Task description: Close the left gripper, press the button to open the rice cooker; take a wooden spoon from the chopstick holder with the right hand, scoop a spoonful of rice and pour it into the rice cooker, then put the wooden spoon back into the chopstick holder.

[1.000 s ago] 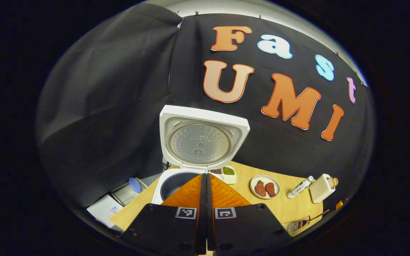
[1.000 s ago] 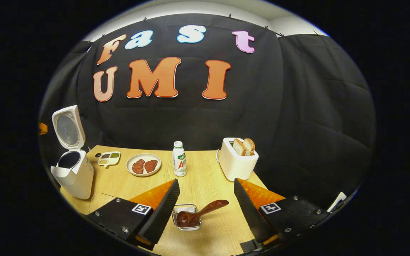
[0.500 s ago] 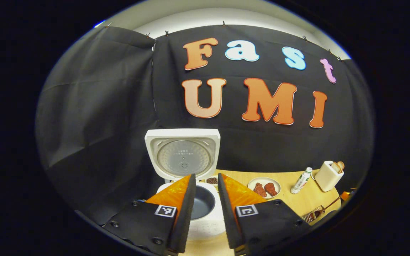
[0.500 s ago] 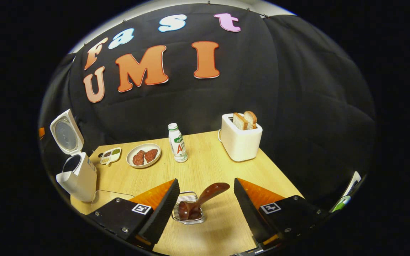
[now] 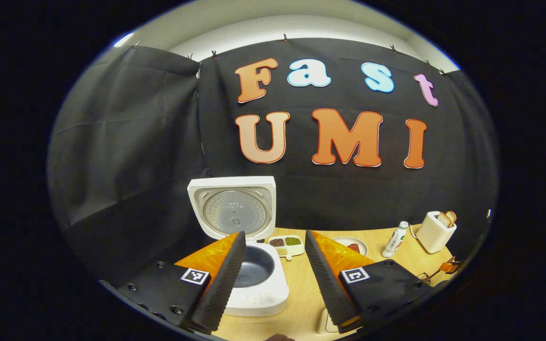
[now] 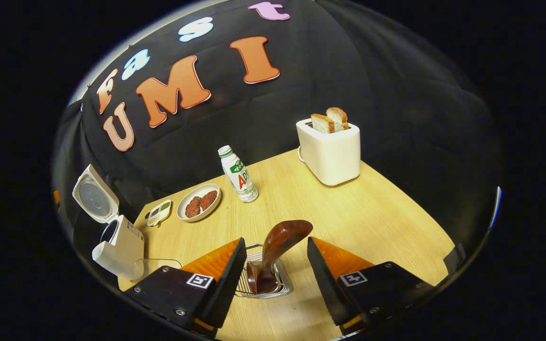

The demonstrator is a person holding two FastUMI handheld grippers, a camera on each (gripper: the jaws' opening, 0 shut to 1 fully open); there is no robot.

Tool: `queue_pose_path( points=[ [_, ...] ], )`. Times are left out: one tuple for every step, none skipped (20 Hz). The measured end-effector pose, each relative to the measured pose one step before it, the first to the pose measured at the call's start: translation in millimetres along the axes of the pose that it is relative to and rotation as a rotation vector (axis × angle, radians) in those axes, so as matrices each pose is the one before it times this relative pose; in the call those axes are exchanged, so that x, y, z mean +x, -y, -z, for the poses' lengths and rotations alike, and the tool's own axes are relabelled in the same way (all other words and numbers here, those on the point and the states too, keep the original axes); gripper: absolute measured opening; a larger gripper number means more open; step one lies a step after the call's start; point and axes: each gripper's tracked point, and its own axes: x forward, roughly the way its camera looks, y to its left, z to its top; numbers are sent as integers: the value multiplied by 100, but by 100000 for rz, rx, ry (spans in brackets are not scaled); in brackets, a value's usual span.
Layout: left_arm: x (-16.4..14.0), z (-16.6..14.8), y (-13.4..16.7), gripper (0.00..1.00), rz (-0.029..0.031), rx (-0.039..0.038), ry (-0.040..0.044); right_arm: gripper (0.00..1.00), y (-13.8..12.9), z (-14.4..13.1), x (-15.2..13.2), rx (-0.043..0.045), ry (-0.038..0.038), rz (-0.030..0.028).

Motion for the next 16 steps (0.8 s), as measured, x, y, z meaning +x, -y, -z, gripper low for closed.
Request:
queue_pose_path(
  points=[
    [-433,310,332,87,-791,411,-702,76,-125,203,492,609,15,-1132],
    [-256,157,221,84,-776,152,-720,73,-94,180,285,795,297,-871],
    [-409,339,292,84,-377,200,-828,69,-92,81,407,1214,312,-648],
    [-333,256,165,84,-639,260,-800,65,70,-27,165,1770,772,-885],
    [-233,354,145,87,-364,359,-1188,52,-399,174,284,2596,-309,-2577],
    [-241,380,200,87,-256,239,-824,53,-217,161,171,2199,180,-1594],
    [-84,172,408,87,327,394,-1001,47,29,-115,332,1322,1101,-524],
    [-97,161,343,87,331,525,-619,36,-54,26,299,932,660,-413],
    [125,-43,320,87,740,563,-314,40,-53,-98,250,792,1017,-459],
    [178,-90,490,84,1056,524,-122,37,110,42,305,580,636,744],
    [191,-154,485,84,1455,594,41,30,126,37,329,1311,1065,635],
    [318,-183,551,84,1461,773,98,25,19,-207,106,1785,1067,447],
    [249,-208,486,87,1636,878,402,23,39,4,-32,1268,685,586],
    [245,-219,475,84,1591,1029,597,22,121,41,-69,1296,1096,894],
    [352,-174,386,87,1666,1142,427,20,65,83,-73,780,693,1270],
    [179,-101,352,87,1771,1406,598,19,86,135,-179,638,677,1628]
  ],
)
